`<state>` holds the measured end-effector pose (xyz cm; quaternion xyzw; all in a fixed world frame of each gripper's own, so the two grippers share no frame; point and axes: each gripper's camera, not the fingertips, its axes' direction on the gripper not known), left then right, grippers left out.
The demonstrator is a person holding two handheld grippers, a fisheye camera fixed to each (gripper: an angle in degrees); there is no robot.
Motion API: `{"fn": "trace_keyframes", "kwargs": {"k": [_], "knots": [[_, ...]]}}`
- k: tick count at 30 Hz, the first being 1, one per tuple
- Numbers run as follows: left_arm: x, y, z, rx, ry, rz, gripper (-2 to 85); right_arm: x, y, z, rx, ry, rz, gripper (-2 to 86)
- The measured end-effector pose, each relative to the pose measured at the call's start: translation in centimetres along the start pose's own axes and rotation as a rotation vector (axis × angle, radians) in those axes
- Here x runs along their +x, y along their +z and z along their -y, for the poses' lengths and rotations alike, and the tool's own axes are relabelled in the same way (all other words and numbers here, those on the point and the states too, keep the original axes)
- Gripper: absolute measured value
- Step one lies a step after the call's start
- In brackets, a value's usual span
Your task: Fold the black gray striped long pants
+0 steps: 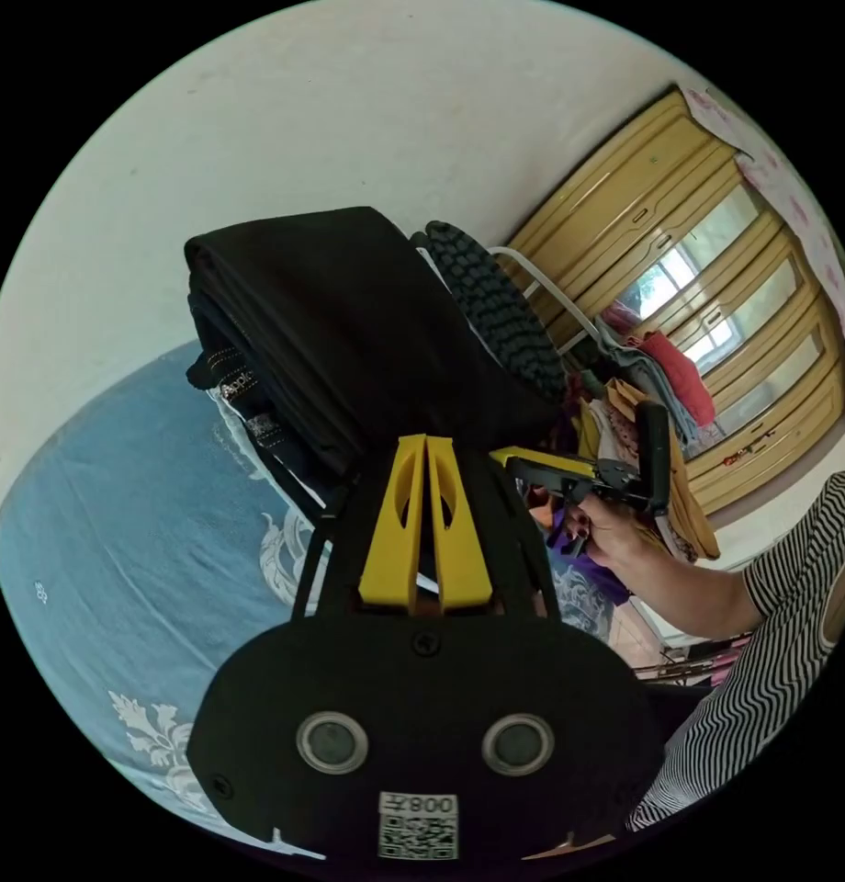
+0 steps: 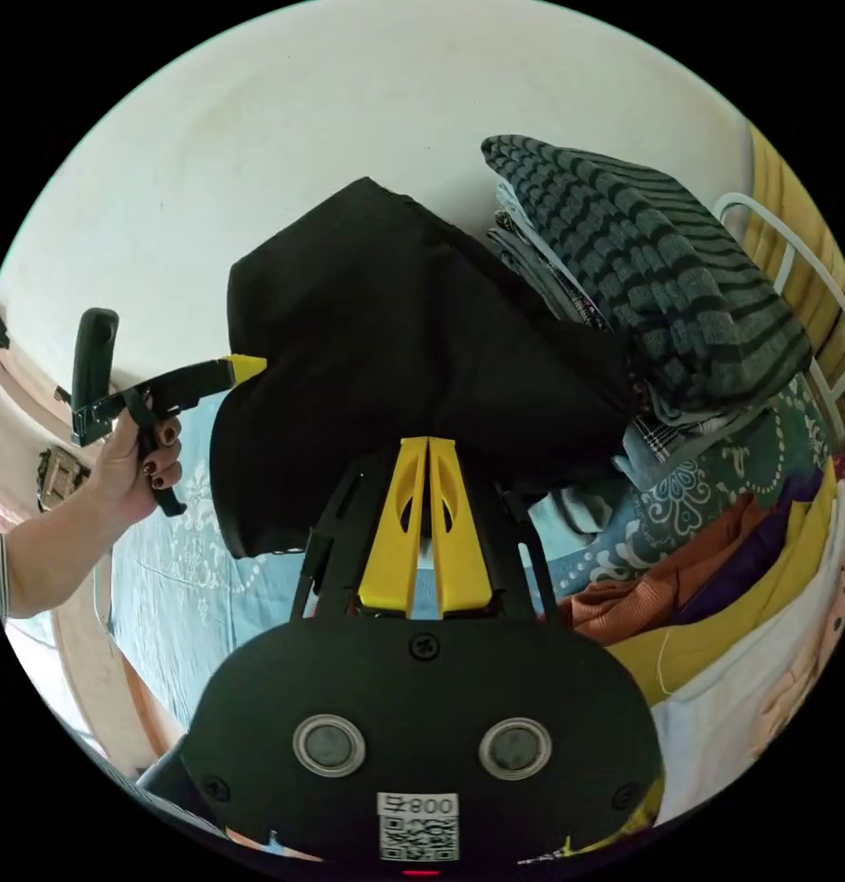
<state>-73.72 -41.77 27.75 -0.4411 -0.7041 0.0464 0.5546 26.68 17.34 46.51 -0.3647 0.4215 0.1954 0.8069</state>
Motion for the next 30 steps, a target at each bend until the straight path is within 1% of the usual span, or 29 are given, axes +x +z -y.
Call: {"fn": "trace_keyframes", "kwargs": {"k": [3,5,6,7,8,9,12,13,17,20,25,27,30], "knots": [[1.5,-0.2,-0.8,-0.007,0.023,0.027,0.1,2.4,-0.9,0.7,-0.015,0.040,0.094,0.1],[2.4,-0.7,-1.2,-0.011,0.022,0.032,0.1,3.9,-2.4,1.9,-0.062,0.033,0.155,0.1],[3.3,-1.2,-1.4,0.001,0.031,0.039,0.0,4.1,-3.0,2.2,-0.056,0.030,0.167,0.1],[4.5,-1.7,-1.8,0.026,0.066,0.070,0.0,4.5,-4.5,2.8,0.000,0.024,0.181,0.1],[5.1,-1.9,-2.1,0.034,0.089,0.096,0.0,4.6,-6.2,3.5,0.073,-0.002,0.172,0.1],[6.4,-2.0,-2.6,0.032,0.135,0.164,0.0,4.6,-6.9,3.9,0.102,-0.021,0.154,0.2],[8.5,0.4,-4.2,-0.070,0.229,0.315,0.1,5.2,-9.6,6.6,0.198,-0.076,0.028,0.5],[9.1,0.8,-5.2,-0.039,0.268,0.342,0.1,5.7,-10.2,7.8,0.226,-0.088,-0.014,0.8],[10.2,0.6,-6.9,-0.027,0.266,0.363,0.1,8.2,-12.2,12.3,0.280,-0.093,-0.172,3.3],[10.5,-0.2,-8.4,-0.012,0.242,0.336,0.1,10.3,-13.4,15.5,0.307,-0.115,-0.227,7.6],[11.5,-2.1,-11.9,0.042,0.191,0.269,0.2,13.2,-14.1,20.0,0.281,-0.152,-0.304,10.5],[11.8,-2.5,-13.4,0.052,0.181,0.254,0.2,14.1,-13.7,21.4,0.239,-0.166,-0.323,11.6],[12.1,-2.9,-16.2,0.049,0.157,0.229,0.1,15.8,-12.5,23.1,0.119,-0.179,-0.316,12.2]]}}
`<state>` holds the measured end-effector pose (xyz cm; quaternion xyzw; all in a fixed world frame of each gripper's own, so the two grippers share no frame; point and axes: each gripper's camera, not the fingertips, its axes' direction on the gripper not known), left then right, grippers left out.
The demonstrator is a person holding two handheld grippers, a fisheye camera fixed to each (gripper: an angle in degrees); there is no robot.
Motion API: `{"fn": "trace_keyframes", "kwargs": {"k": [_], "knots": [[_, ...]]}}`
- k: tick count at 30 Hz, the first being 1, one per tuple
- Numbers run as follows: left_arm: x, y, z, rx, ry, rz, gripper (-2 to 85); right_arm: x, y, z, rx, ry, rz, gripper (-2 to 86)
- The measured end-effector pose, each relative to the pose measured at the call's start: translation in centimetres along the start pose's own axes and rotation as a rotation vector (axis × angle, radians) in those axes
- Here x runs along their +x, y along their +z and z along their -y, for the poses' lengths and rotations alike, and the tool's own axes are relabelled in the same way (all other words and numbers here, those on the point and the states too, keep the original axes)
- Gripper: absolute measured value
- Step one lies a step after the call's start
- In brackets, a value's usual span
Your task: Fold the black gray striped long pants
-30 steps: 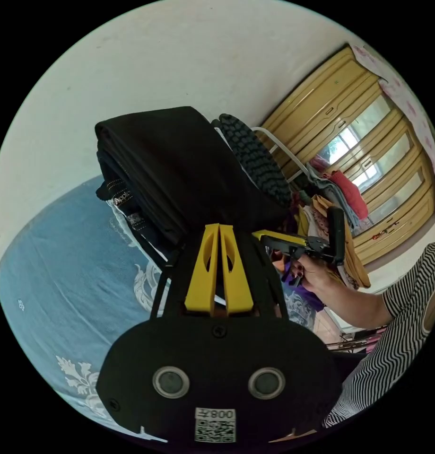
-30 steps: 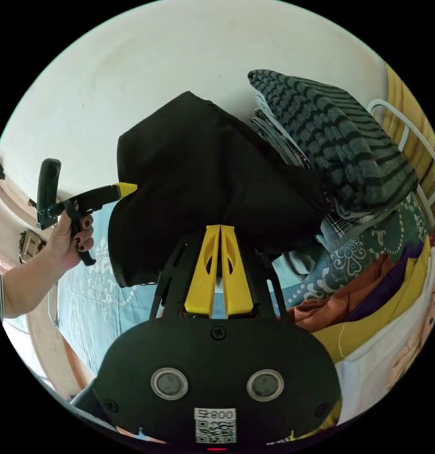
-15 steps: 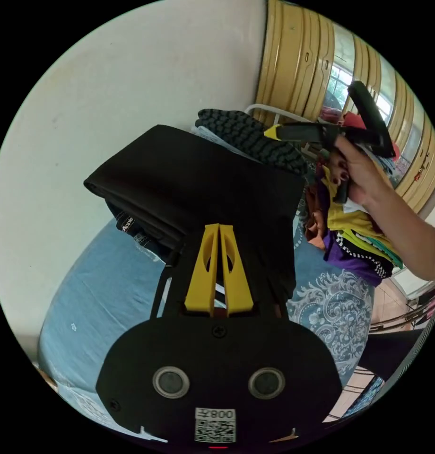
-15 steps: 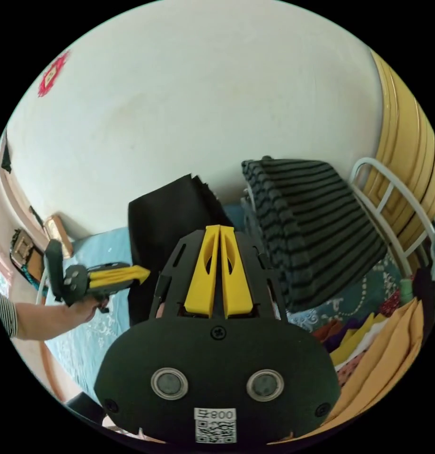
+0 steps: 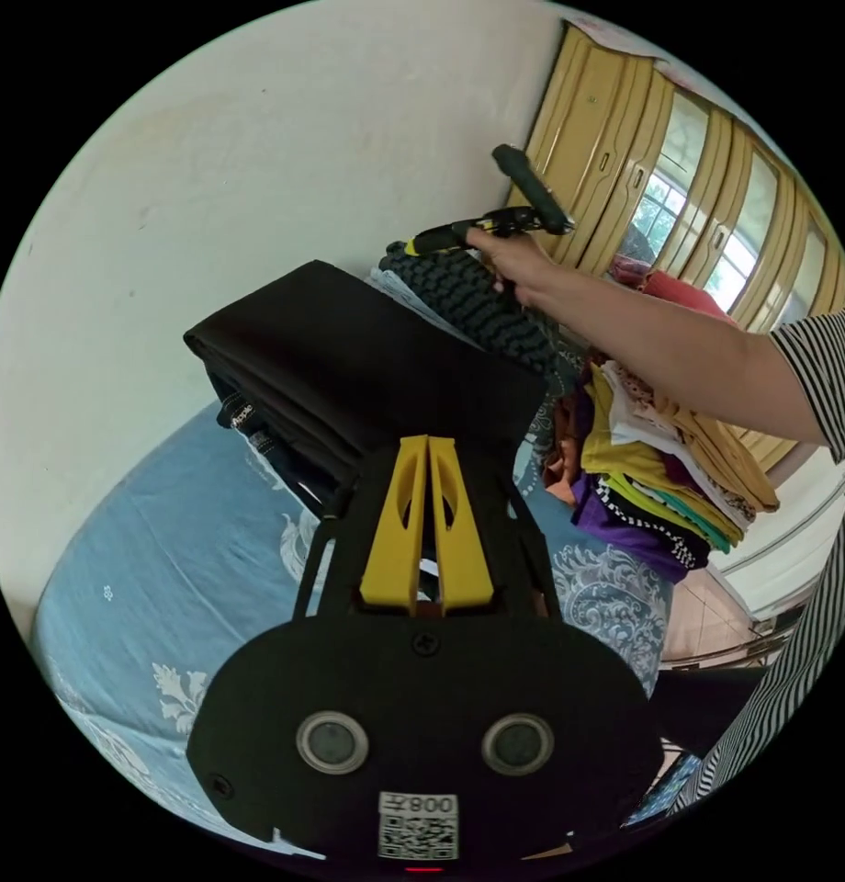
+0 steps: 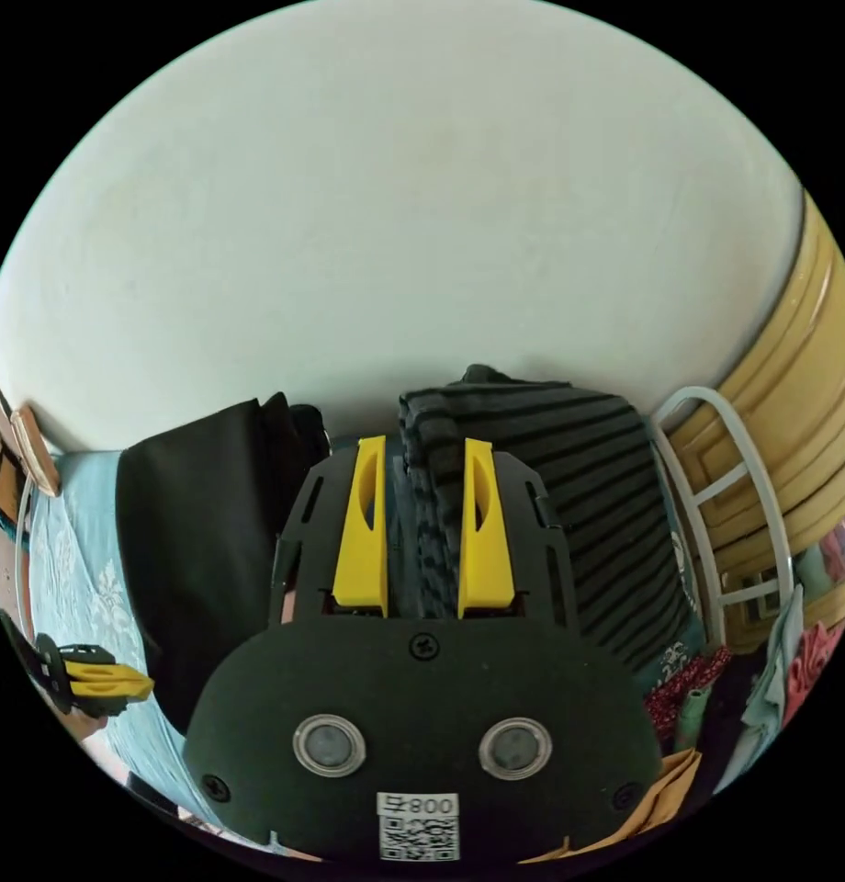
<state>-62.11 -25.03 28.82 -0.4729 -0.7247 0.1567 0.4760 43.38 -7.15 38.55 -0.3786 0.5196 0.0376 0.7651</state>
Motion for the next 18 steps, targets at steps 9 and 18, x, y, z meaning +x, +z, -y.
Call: {"fn": "trace_keyframes", "kwargs": {"k": [9,18], "knots": [[0.8,-1.6,-9.7,-0.075,-0.069,-0.099,0.1,8.0,-1.4,-0.8,-0.054,0.048,-0.015,5.7],[0.4,-5.7,-20.3,-0.069,-0.201,-0.188,0.1,21.6,-11.0,-5.6,0.151,0.393,0.369,3.2]]}}
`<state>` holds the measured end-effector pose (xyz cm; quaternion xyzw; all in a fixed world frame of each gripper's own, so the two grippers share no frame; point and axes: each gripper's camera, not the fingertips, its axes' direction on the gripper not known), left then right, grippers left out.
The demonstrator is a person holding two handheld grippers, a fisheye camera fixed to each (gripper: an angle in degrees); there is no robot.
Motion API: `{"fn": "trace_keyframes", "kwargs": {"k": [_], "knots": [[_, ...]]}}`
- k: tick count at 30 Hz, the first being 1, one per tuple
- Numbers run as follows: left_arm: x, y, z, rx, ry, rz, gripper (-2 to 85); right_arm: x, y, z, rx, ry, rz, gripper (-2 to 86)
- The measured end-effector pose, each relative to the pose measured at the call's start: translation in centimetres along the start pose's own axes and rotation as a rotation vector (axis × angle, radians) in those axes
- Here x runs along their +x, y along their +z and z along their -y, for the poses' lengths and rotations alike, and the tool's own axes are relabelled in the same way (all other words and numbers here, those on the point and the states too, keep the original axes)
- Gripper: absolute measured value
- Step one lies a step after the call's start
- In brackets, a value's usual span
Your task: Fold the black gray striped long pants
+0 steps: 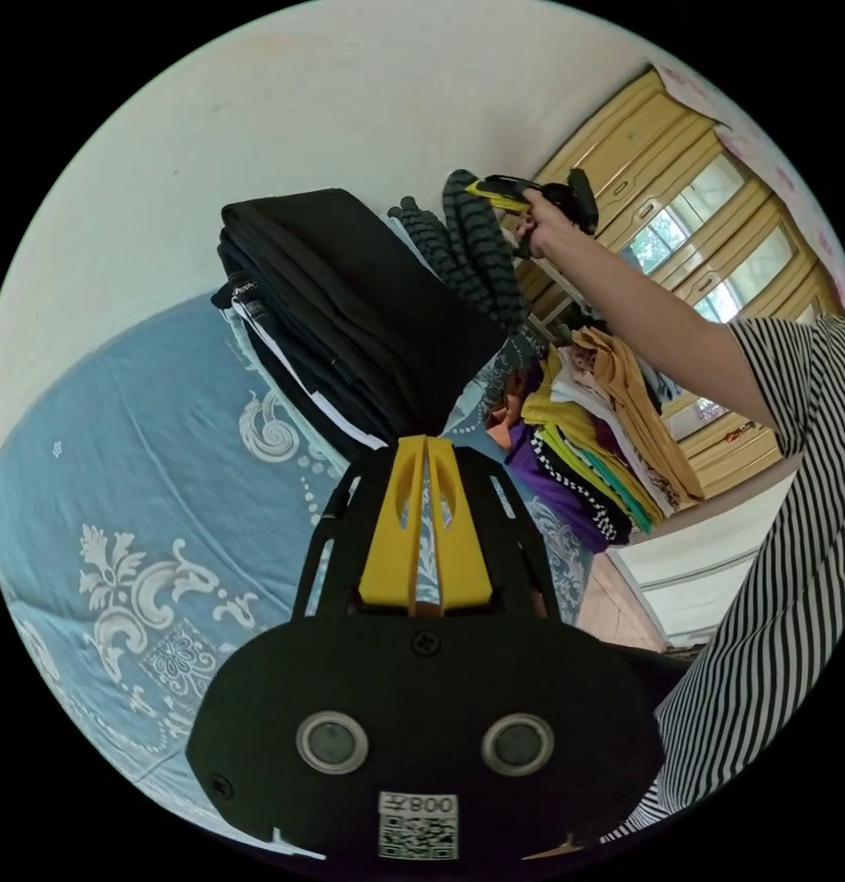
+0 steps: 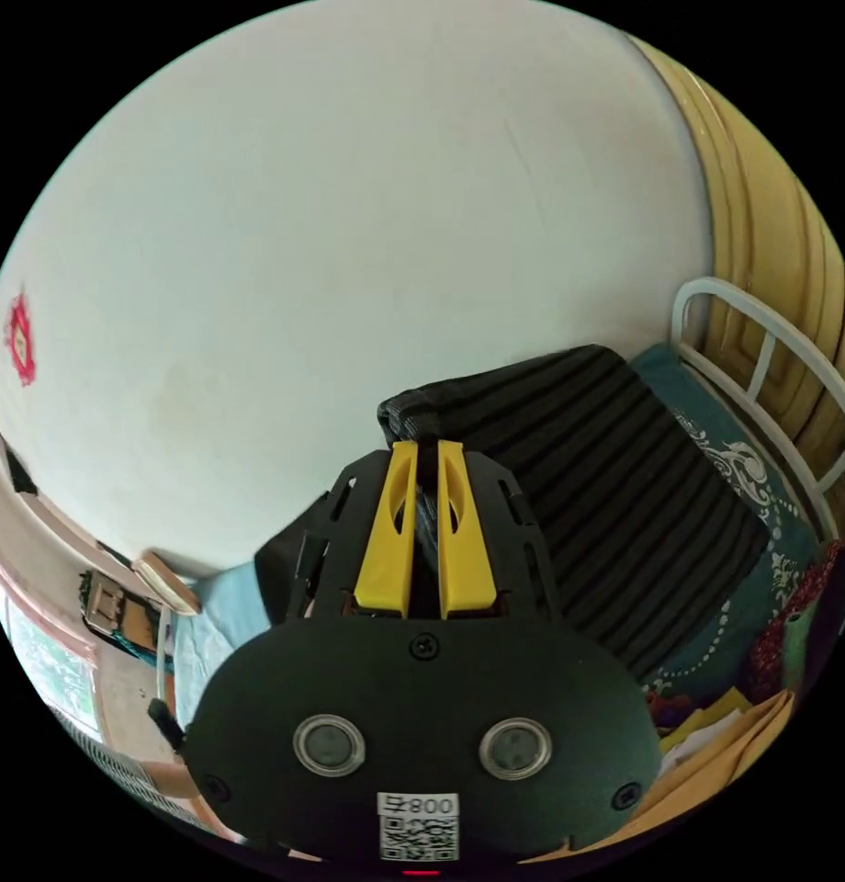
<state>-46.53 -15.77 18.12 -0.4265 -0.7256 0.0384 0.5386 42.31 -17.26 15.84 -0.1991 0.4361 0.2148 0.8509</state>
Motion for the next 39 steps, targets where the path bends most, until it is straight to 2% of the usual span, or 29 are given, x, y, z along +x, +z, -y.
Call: {"fn": "trace_keyframes", "kwargs": {"k": [5,9,17,23,27,30,35,39], "knots": [[0.0,-2.5,-5.6,0.018,-0.034,-0.043,0.1,3.0,-10.6,0.2,0.157,0.056,0.310,2.8],[0.6,-5.8,-10.5,0.080,-0.027,-0.051,0.1,1.3,-17.1,1.1,0.208,-0.028,0.438,2.9],[1.5,-13.4,-20.9,0.255,0.003,-0.029,0.4,-9.6,-31.9,2.5,0.295,-0.333,0.718,3.5],[0.8,-19.4,-30.3,0.441,-0.033,-0.083,2.7,-17.4,-40.4,0.2,0.322,-0.429,0.919,2.5],[0.1,-22.9,-38.3,0.526,-0.070,-0.048,8.0,-20.8,-43.4,-2.7,0.283,-0.436,0.988,2.6],[0.5,-24.9,-45.2,0.540,-0.063,0.042,10.7,-23.3,-44.5,-6.3,0.211,-0.437,1.040,1.4],[1.9,-26.7,-57.7,0.483,-0.024,0.131,6.2,-28.2,-45.0,-14.6,0.055,-0.428,1.176,-0.2],[3.2,-29.1,-69.1,0.459,-0.094,0.188,3.5,-31.5,-46.6,-20.2,-0.018,-0.393,1.210,-0.4]]}}
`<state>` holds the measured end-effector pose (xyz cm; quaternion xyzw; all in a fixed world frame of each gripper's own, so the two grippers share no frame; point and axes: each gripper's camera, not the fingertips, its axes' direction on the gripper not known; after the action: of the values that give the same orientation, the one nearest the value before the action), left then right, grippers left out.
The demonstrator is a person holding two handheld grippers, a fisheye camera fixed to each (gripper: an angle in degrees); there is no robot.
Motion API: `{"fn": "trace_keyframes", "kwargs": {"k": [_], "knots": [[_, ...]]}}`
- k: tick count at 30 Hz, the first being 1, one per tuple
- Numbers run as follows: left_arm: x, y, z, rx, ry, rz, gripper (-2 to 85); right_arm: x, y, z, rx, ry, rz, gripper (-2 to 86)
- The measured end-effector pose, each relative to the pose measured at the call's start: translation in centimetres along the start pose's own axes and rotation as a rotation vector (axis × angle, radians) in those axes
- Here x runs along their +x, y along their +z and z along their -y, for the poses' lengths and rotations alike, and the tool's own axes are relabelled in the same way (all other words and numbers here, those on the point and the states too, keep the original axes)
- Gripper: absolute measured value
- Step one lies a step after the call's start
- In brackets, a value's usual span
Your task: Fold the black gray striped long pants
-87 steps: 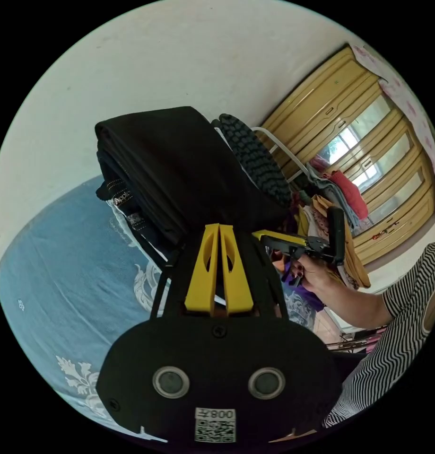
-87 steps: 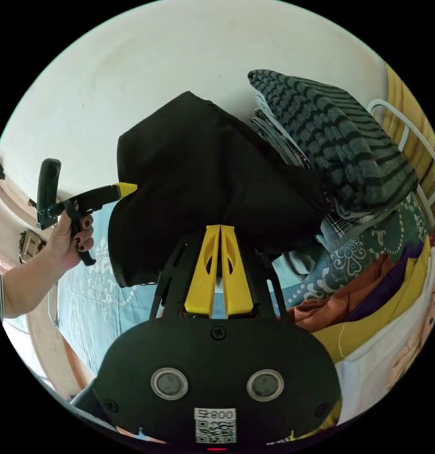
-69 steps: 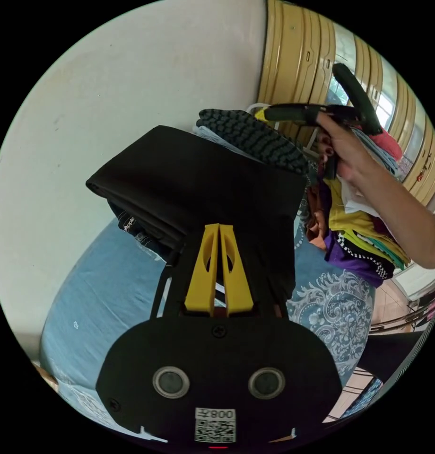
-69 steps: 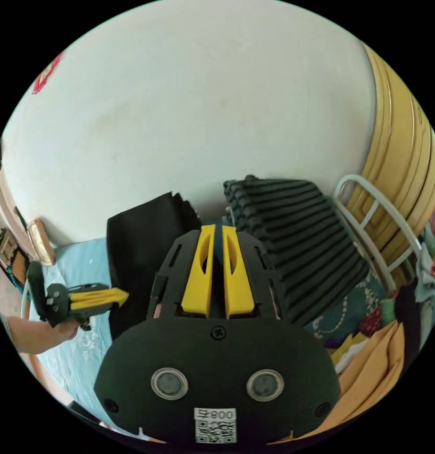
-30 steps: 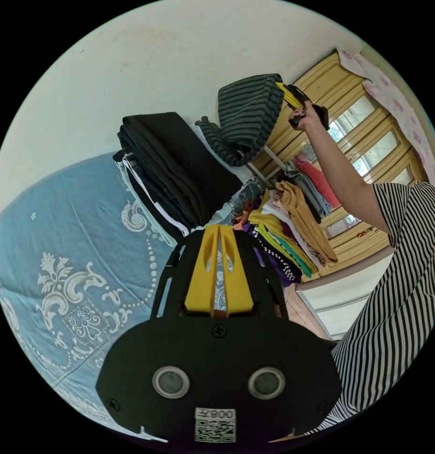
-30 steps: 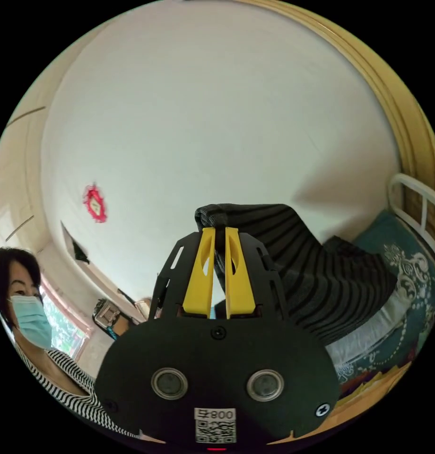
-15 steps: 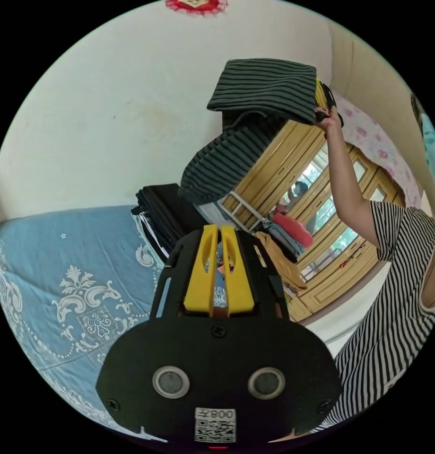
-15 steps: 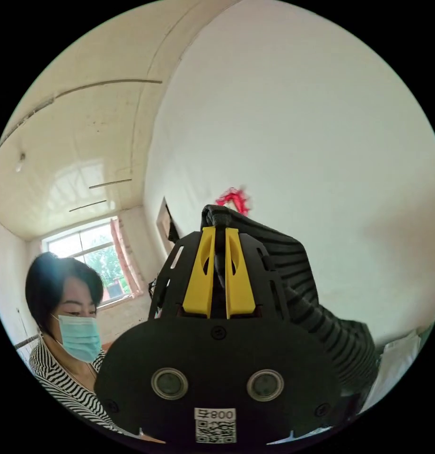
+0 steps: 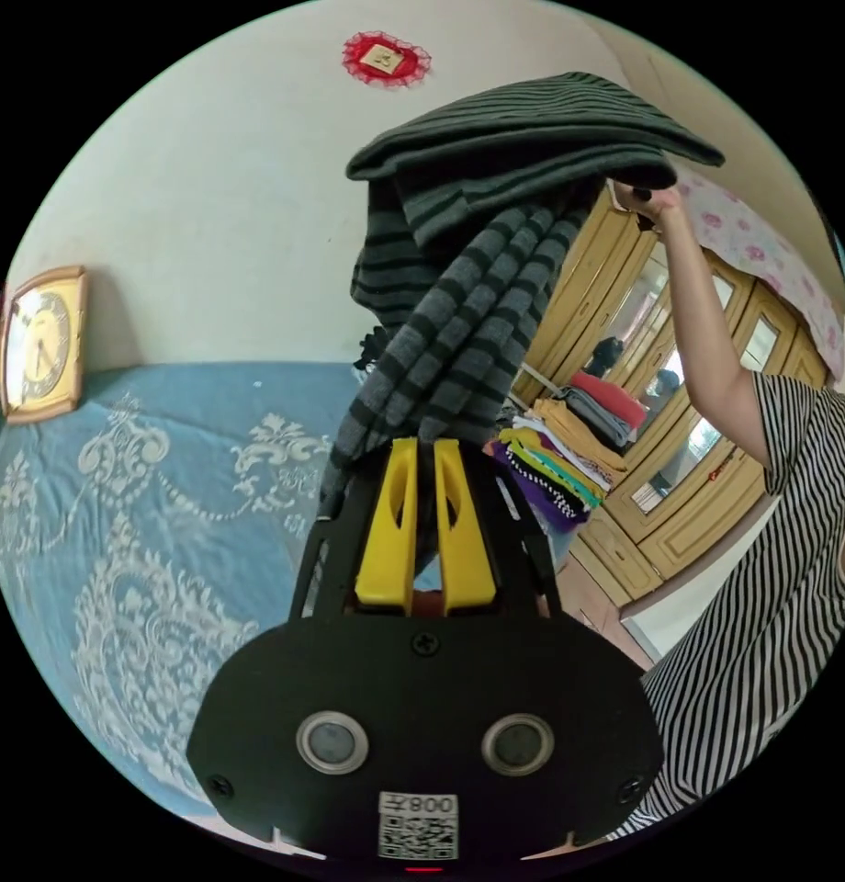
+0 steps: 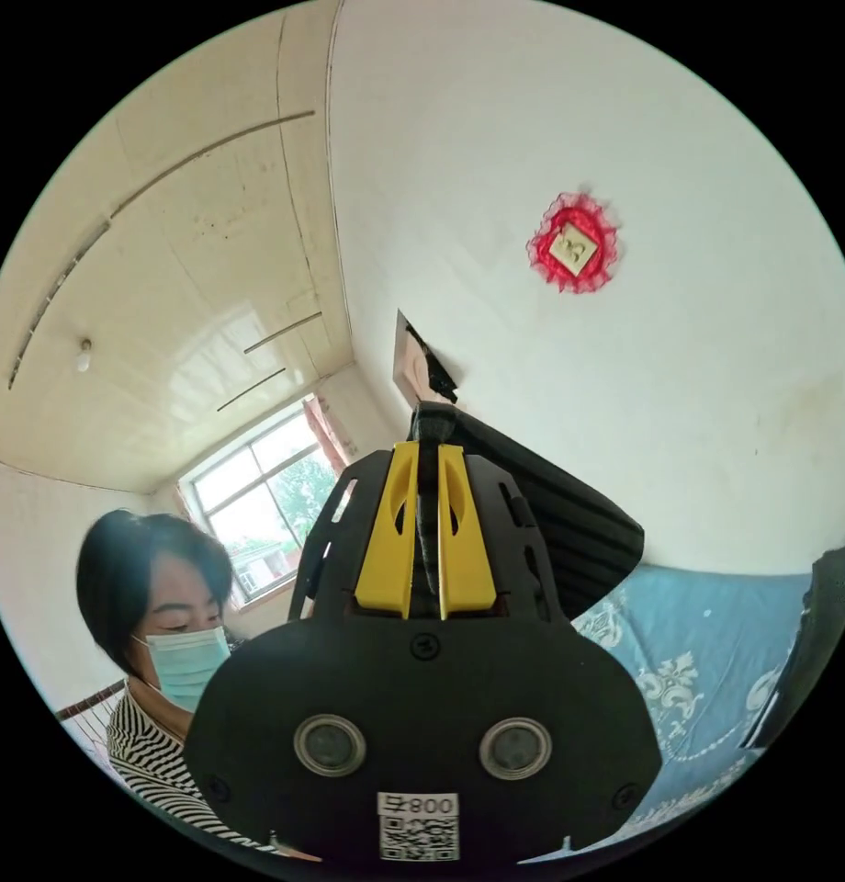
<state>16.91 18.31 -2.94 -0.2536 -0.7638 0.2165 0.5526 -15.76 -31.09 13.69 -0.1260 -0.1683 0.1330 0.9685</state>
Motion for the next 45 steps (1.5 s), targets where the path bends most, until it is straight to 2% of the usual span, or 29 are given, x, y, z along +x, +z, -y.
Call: {"fn": "trace_keyframes", "kwargs": {"k": [5,10,18,21,23,34,45], "knots": [[0.3,-10.2,-7.9,0.021,-0.059,0.173,2.7,-8.7,3.6,-3.3,-0.089,0.012,-0.097,-0.5],[0.2,-19.7,-15.5,0.064,-0.067,0.335,2.3,-14.1,3.5,-7.1,-0.116,0.037,-0.232,-0.5],[-0.2,-23.3,-28.5,-0.107,-0.132,0.344,1.8,-13.7,0.3,-18.7,-0.176,0.358,-0.366,-0.4],[-0.6,-24.2,-31.4,-0.112,-0.157,0.305,1.5,-13.8,0.9,-21.0,-0.174,0.447,-0.416,0.2],[-1.0,-24.8,-32.2,-0.107,-0.159,0.311,1.4,-14.7,2.6,-20.7,-0.192,0.443,-0.459,0.9],[-5.0,-31.5,-34.4,0.080,-0.164,0.376,1.1,-19.3,12.8,-15.4,-0.171,0.274,-0.364,1.9],[-13.2,-32.2,-30.7,0.034,-0.134,0.547,1.1,-12.1,24.0,-15.1,-0.164,0.448,-0.342,1.8]]}}
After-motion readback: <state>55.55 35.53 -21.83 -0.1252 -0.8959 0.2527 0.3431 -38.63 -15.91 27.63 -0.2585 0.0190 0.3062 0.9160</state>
